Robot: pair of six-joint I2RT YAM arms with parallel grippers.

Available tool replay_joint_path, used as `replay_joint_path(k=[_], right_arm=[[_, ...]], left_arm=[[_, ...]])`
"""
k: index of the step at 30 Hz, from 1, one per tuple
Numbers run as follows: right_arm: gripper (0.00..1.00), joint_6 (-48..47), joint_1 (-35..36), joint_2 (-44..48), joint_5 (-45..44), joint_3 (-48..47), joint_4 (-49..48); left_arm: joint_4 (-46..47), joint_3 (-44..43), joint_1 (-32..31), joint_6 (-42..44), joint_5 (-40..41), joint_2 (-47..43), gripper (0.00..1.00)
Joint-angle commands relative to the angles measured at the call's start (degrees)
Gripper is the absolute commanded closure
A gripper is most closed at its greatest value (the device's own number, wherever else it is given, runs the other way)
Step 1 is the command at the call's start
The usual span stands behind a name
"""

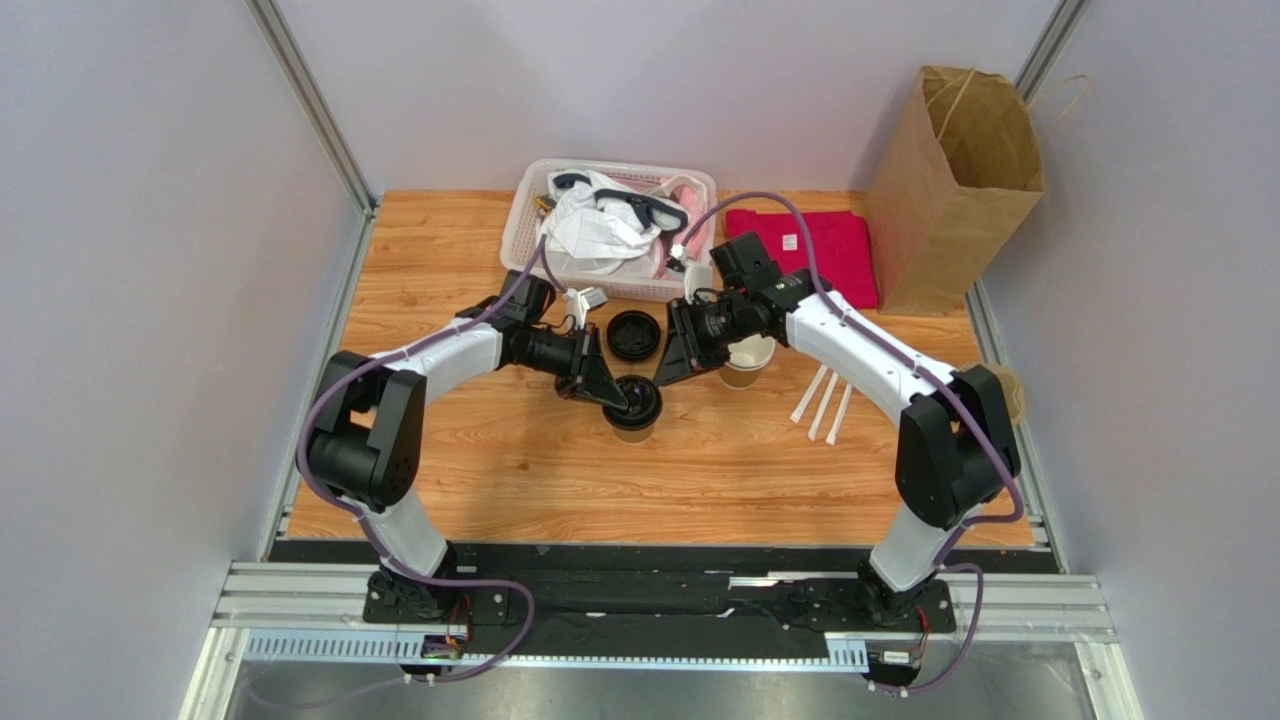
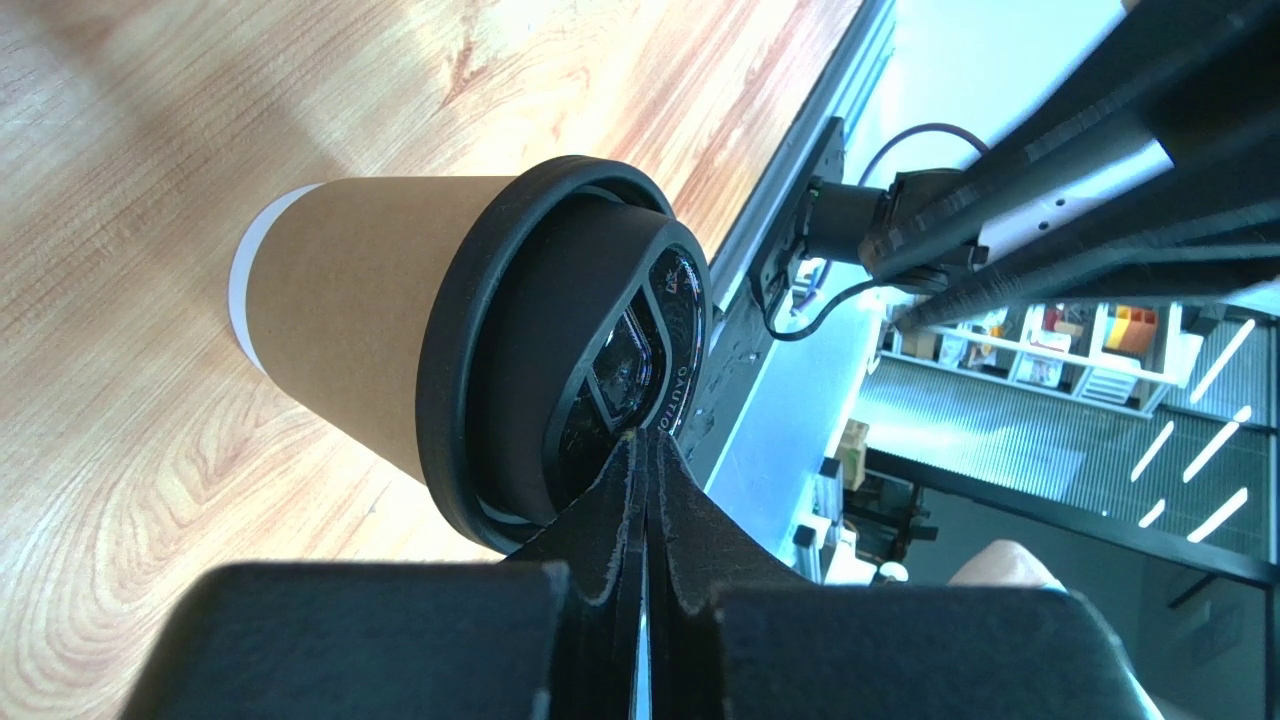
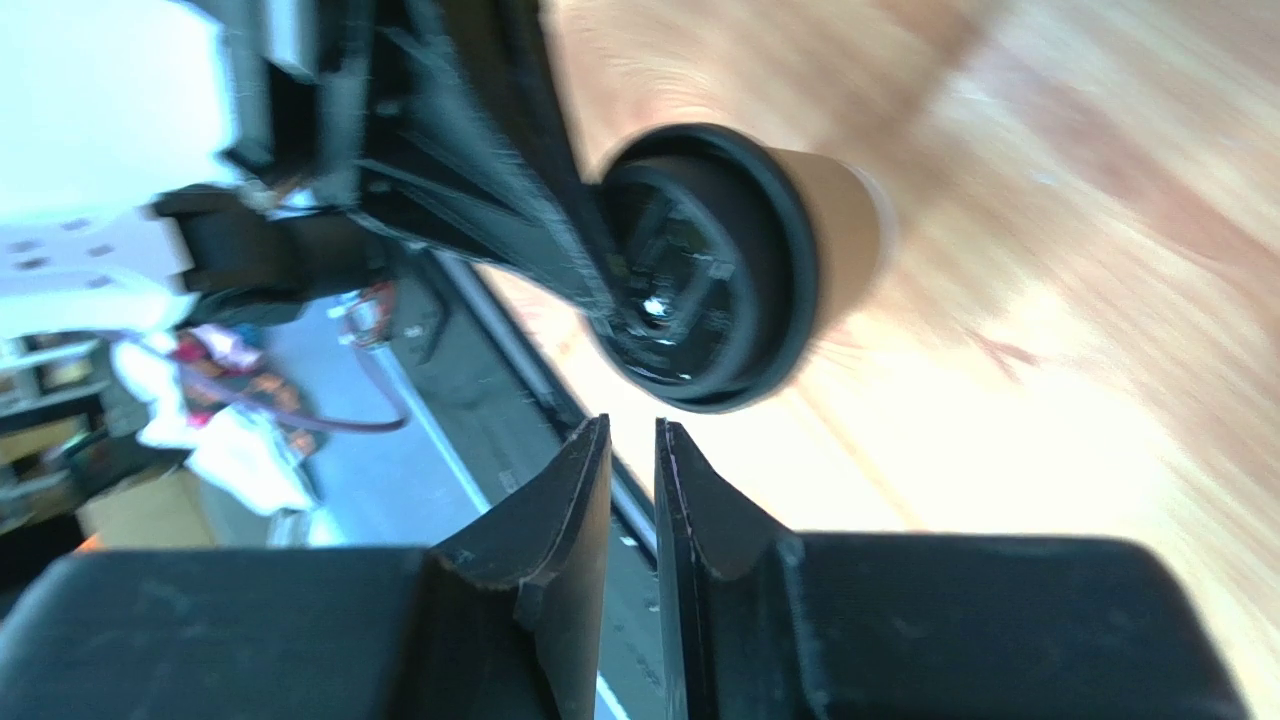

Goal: Pack the takeout coffee

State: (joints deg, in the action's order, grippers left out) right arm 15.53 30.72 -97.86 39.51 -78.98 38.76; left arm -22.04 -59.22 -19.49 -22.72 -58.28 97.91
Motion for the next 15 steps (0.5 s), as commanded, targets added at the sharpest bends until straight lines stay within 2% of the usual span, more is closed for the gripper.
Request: replay_joint_path(k=[1,15], right_arm=[[0.79,-2.2,0.7,-0.1,-8.7,1.4,3.4],[0.78,1.5,0.9,-7.2,-2.9,-1.5,2.5]], left_arm=[[-1.1,0.7,-0.3,3.4,7.5,0.0,1.00],[-1.3,0.5,-0.2,3.5,8.1,0.6,1.00]])
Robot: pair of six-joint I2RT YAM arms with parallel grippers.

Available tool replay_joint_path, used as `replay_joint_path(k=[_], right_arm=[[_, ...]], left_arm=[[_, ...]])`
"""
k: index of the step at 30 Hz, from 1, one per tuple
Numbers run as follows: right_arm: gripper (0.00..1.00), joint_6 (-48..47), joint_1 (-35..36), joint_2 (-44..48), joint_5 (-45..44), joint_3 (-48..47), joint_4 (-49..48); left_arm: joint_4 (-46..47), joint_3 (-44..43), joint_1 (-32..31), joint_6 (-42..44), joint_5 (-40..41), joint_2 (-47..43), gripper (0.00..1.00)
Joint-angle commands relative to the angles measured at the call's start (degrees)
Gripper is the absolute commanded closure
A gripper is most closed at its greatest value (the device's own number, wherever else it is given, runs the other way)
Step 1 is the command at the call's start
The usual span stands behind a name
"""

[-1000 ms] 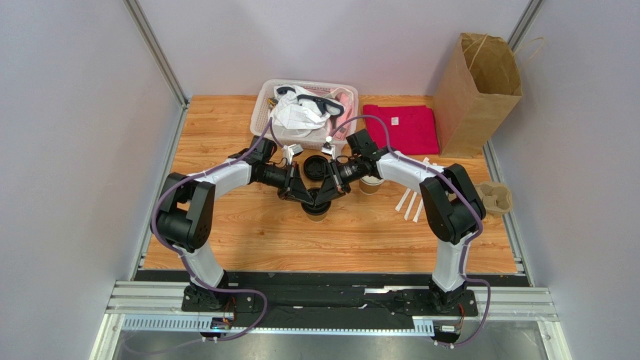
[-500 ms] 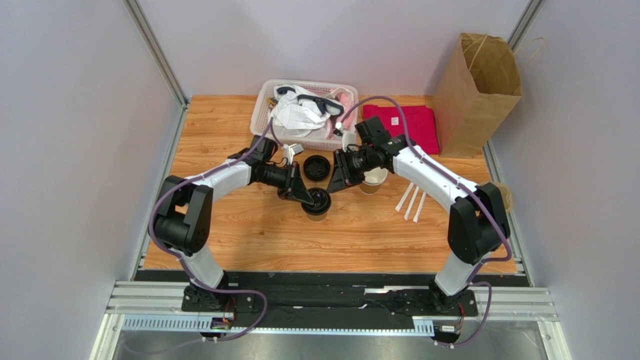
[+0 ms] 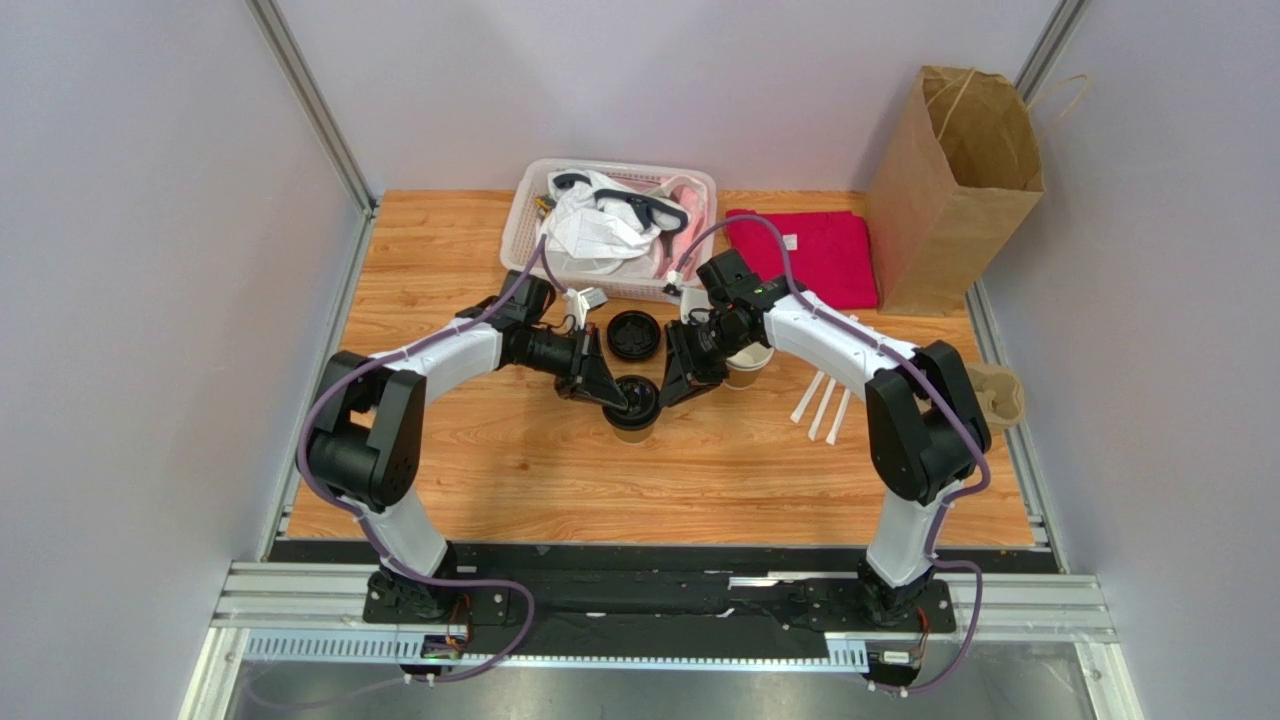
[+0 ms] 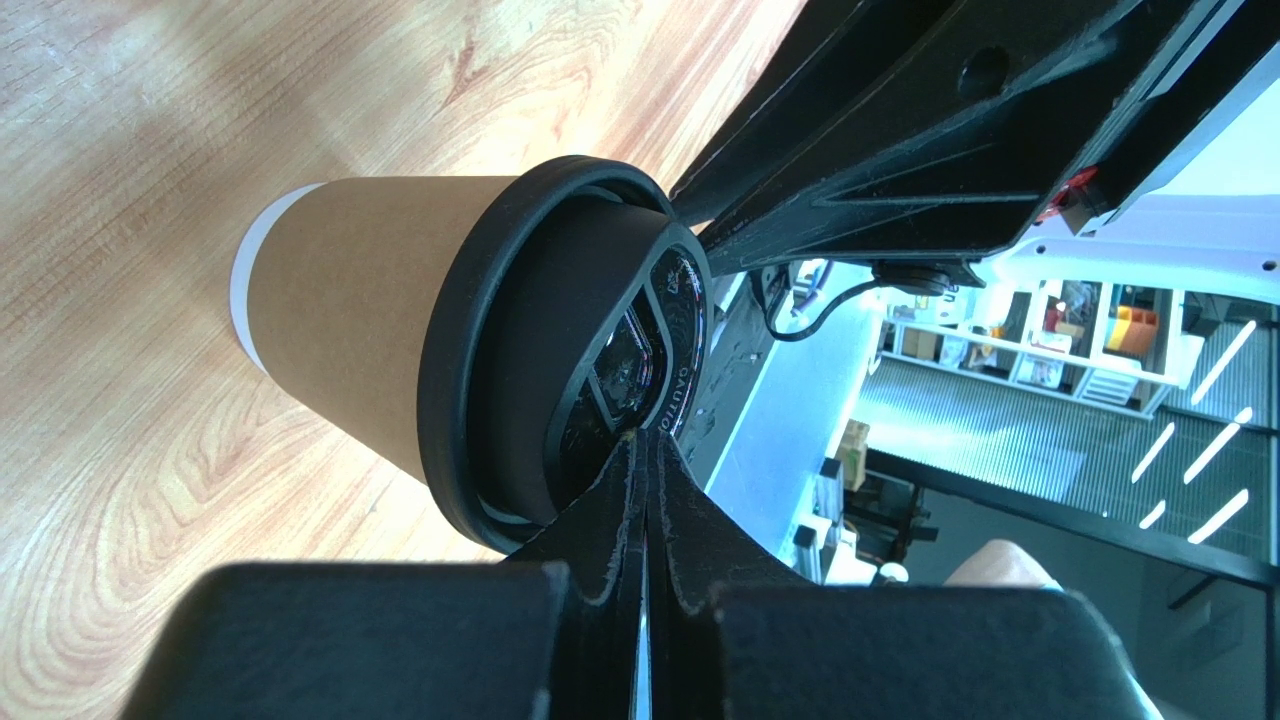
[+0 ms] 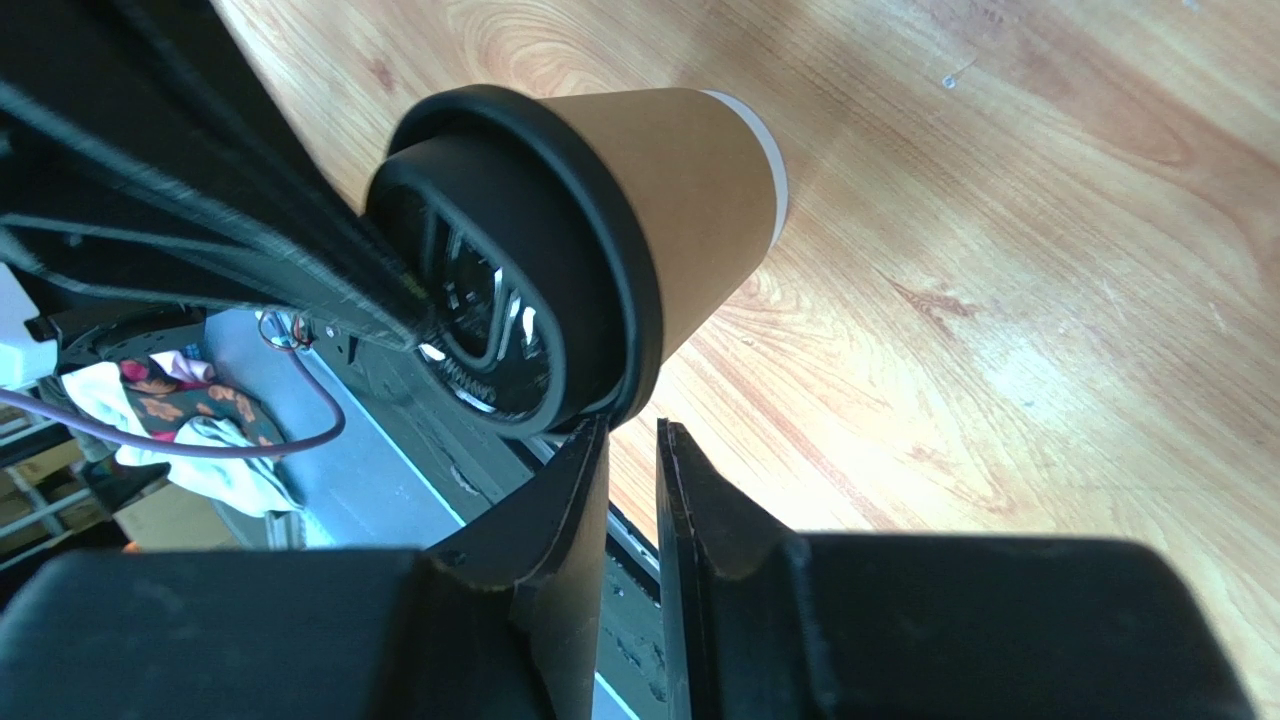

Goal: Pack the takeout coffee

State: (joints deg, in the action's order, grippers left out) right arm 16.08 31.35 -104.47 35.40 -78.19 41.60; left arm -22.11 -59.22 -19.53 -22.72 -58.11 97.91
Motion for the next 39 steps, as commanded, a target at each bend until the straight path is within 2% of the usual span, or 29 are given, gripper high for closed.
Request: replay_joint_path(k=[1,9,18,27,32,39], right_arm=[[0.79,1.1,0.5,-0.8,1.3,-2.3,-0.4],[0.80,0.5,1.5,-1.9,-0.8,-2.0,-0.7],[0.92,-0.9,1.7,-6.0,-7.3,0.2,0.1],[0.95,-1.7,2.6,-9.6,-11.8,-0.2,1.1],[0.94,-1.9,2.7,-8.0,-8.5,-2.0,1.8],[0.81,-2.9,2.6,-2.3,-3.2,-7.1,3.9]], left_arm=[[-1.3,0.6,-0.2,3.5,7.9,0.7,1.00],[-1.0,0.5,-0.2,3.4,8.1,1.5,1.00],[-2.4,0.5,-0.2,4.8,9.8,2.6,1.00],[-3.5,-0.1,-0.2,5.7,10.3,4.6,1.00],[-3.8,-0.7,-0.2,5.8,10.0,4.5,1.00],[-3.7,-2.0,-0.2,6.1,8.0,3.3,1.00]])
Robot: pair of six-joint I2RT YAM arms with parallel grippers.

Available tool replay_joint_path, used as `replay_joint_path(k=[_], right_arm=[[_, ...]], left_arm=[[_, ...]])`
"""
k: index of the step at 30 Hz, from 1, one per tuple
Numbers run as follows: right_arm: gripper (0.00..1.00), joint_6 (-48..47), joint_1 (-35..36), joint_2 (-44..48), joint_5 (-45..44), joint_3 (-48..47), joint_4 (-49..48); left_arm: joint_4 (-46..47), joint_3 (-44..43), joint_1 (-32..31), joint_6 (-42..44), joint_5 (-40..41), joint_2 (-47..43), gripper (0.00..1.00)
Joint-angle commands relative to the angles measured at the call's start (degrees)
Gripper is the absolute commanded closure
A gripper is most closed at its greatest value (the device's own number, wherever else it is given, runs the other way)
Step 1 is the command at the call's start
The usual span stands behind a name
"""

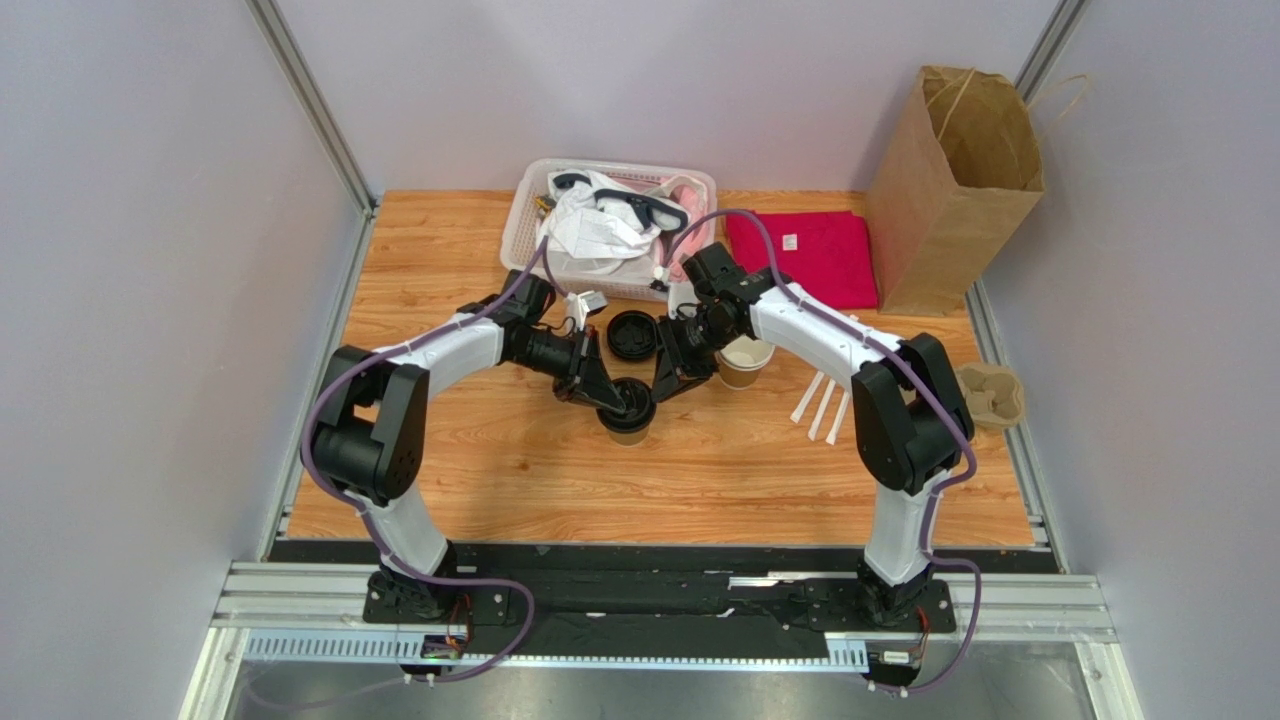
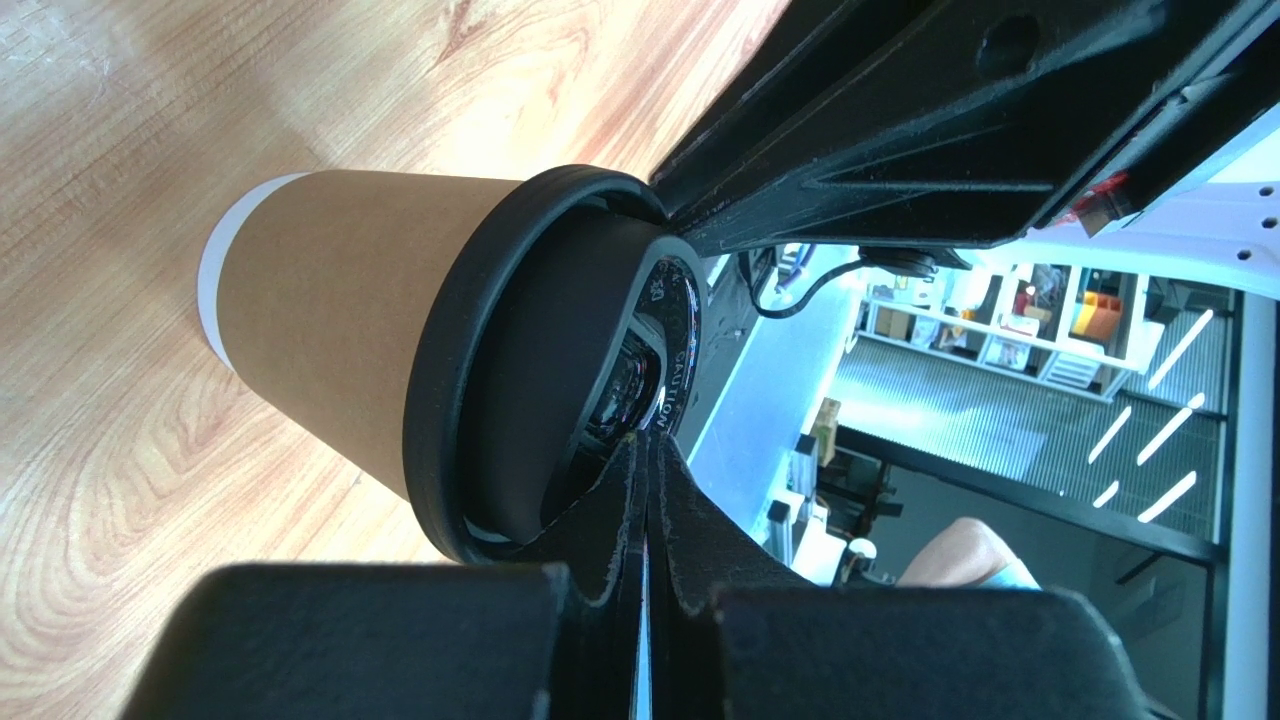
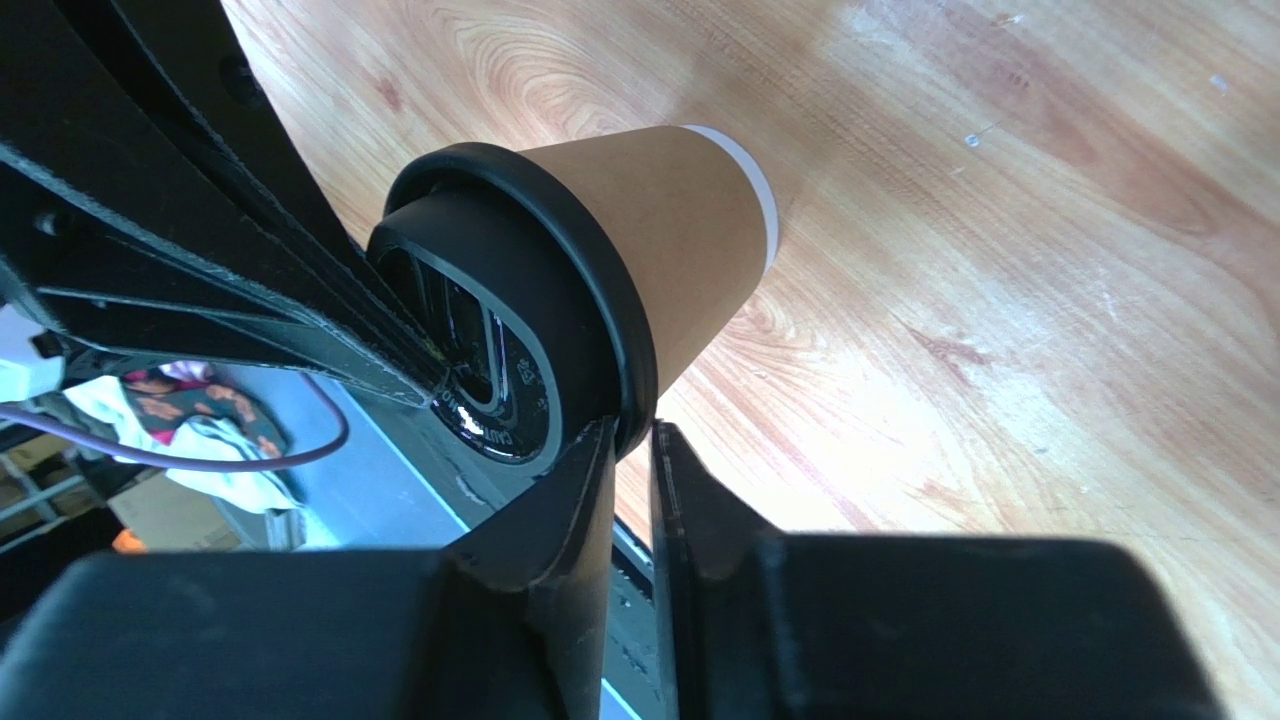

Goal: Pack the takeout coffee

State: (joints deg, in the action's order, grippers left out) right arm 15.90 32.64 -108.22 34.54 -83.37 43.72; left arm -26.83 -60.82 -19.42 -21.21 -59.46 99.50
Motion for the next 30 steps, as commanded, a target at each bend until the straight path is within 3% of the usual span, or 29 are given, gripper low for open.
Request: replay_joint_path(k=[1,15,23,27,30], right_arm=[[0.80,-2.8,1.3,2.0,-1.9,-2.1,2.0],[0.74,-5.0,0.7,7.0,2.1,-2.1,3.8],[0.50,-7.9,0.1,8.9,3.7,-2.7,4.3],[0.37,-10.0,0.3,9.5,2.8,-2.1,3.8],[0.30,-11.6,1.6,8.9,0.4,-2.4,4.0]], left_arm=[[1.1,-0.8,-0.3,4.6,9.1,1.0,1.00],[-0.4,-6.0,-0.3,4.5,6.7,-4.8,0.89],[-3.5,-8.6,0.9,5.6,4.7,-7.4,0.79],[-5.2,-9.1,3.3,7.0,3.2,-11.9,0.65],[-5.3,-7.7,7.4,6.3,1.4,-14.6,0.36]])
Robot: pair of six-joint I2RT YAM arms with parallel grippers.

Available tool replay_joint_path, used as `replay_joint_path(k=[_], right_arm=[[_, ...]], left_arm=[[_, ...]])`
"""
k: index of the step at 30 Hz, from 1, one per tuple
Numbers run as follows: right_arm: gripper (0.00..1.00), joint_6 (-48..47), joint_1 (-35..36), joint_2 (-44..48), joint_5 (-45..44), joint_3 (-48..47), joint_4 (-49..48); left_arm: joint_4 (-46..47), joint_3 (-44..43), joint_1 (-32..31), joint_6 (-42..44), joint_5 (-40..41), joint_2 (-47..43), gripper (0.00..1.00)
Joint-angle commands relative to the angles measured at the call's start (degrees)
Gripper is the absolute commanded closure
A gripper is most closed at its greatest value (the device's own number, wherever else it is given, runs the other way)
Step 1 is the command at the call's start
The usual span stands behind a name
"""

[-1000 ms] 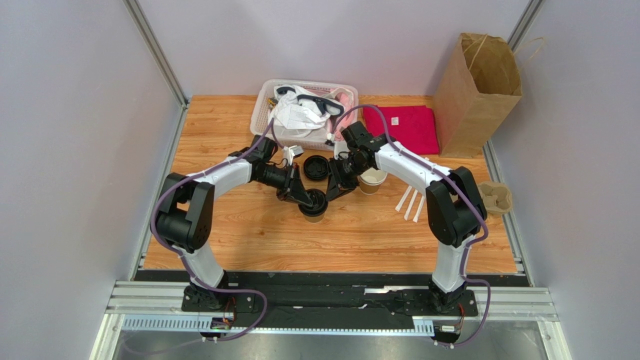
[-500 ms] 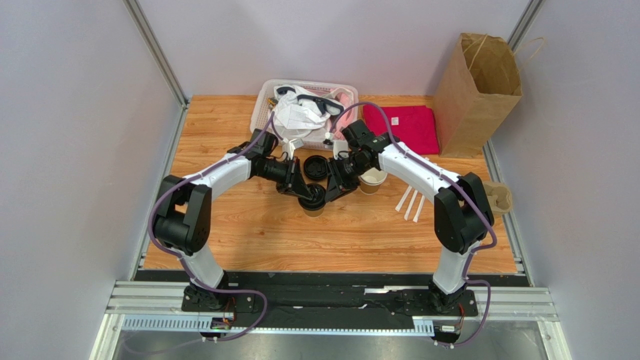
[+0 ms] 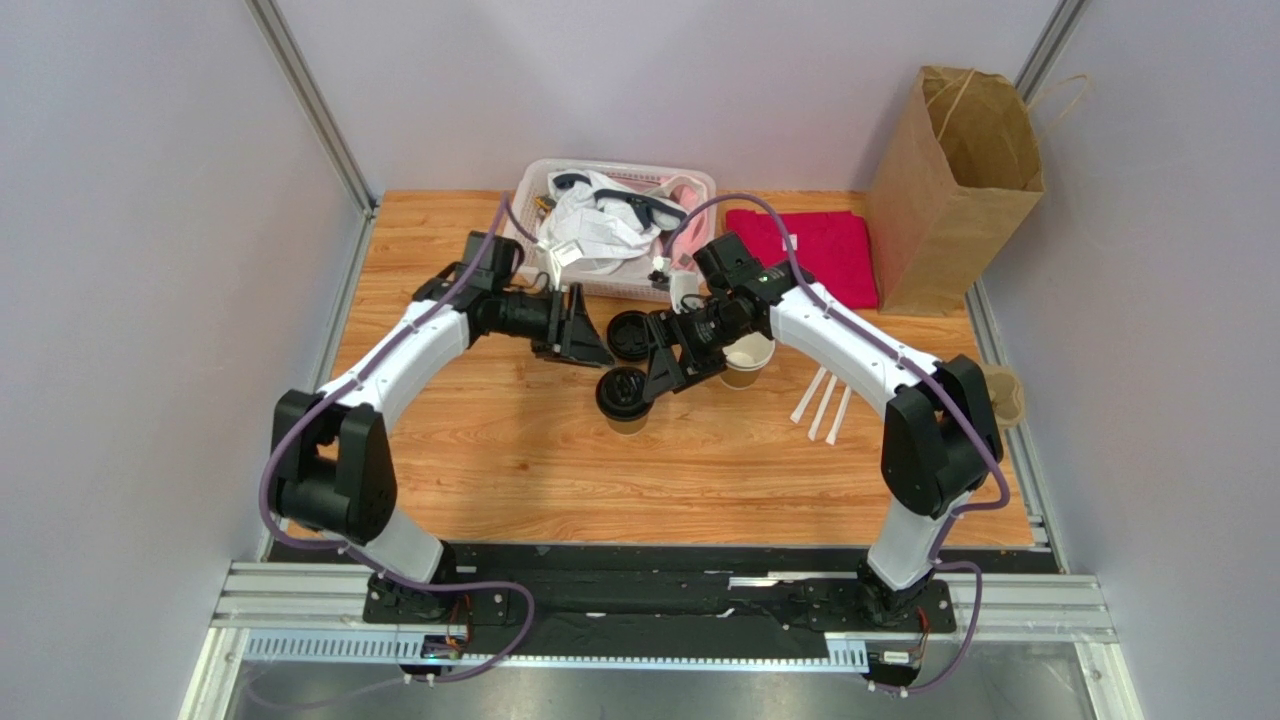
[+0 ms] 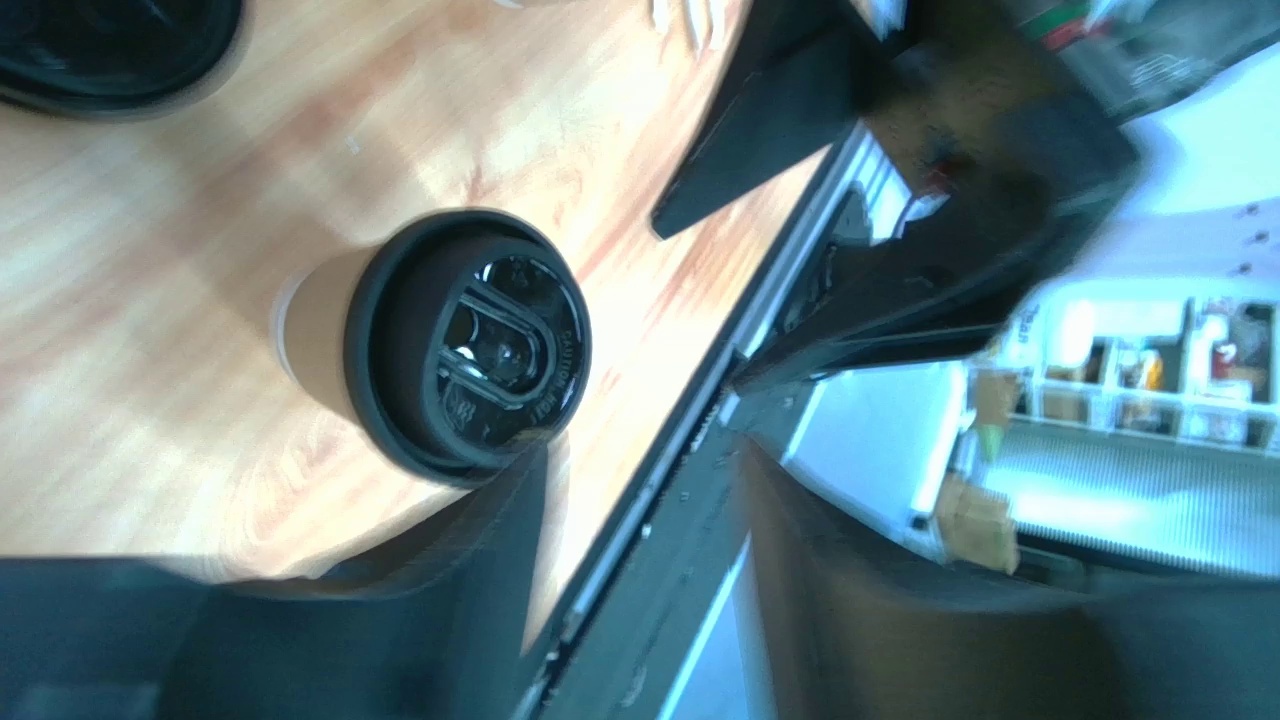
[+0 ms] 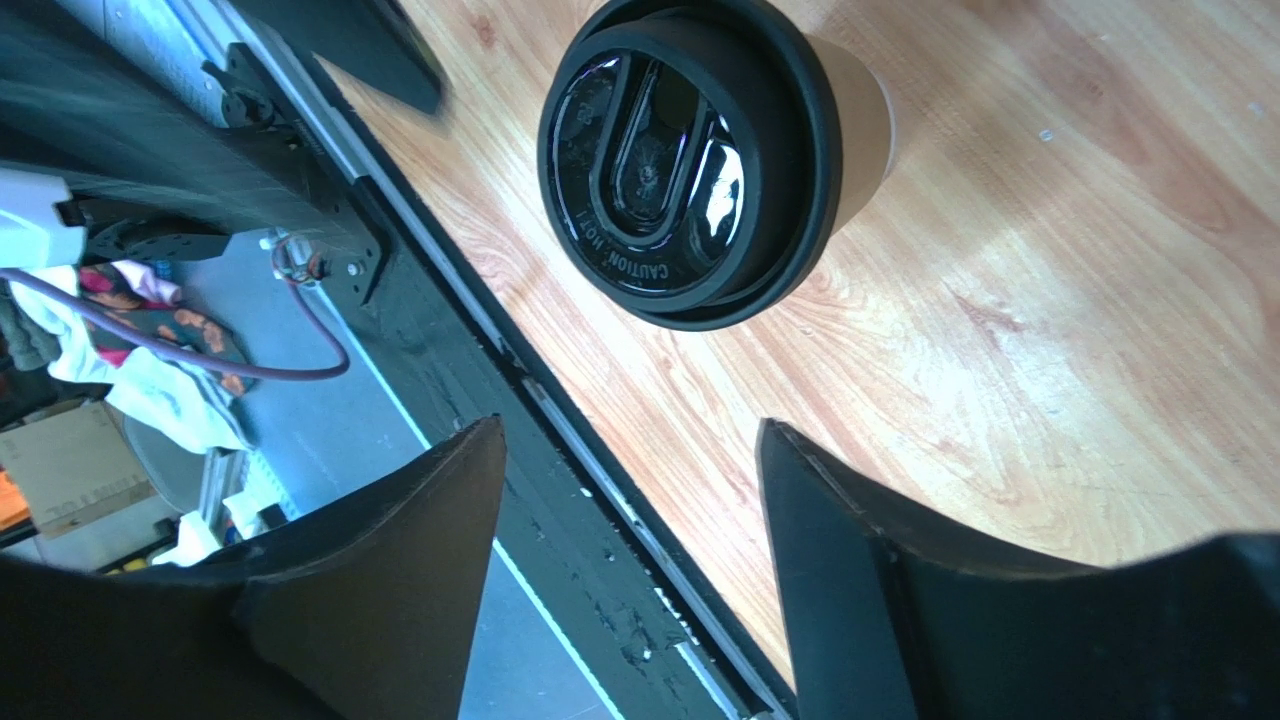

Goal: Pack the takeout coffee

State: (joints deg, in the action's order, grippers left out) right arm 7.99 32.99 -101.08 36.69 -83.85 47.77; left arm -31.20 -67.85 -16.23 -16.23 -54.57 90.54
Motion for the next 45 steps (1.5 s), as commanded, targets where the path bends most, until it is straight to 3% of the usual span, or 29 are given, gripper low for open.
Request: replay_joint_path(k=[1,10,16,27,35,45], right_arm=[[0.30,-3.9,2.1,1.4,-3.2,-2.1,0.0],[0.29,-5.0,8.5,-4.2,-14.1,-4.7,0.0],[0.30,-3.6,11.9,-8.7,-18.2,-7.9,0.4],[0.32,3.5,12.6,-15.2,-18.4,-14.2,-3.9],[0.34,10.6,12.4,-22.5,-15.9,-22.2,-8.7],[0.33,17.1,12.0,-29.5,-20.8,-31.5,-14.0]], left_arm=[[-1.1,-0.4,6.4,1.2,-3.7,-6.2,0.26],[-2.9,2.4,18.4,2.0,-4.5,-13.2,0.23],[-3.2,3.3,20.9,2.3,-5.0,-15.9,0.23],[-2.1,3.1,23.3,1.7,-5.2,-15.9,0.22],[-1.1,5.4,28.8,0.0,-4.9,-15.6,0.22],[0.8,7.6,33.3,-2.7,1.7,-15.1,0.21]])
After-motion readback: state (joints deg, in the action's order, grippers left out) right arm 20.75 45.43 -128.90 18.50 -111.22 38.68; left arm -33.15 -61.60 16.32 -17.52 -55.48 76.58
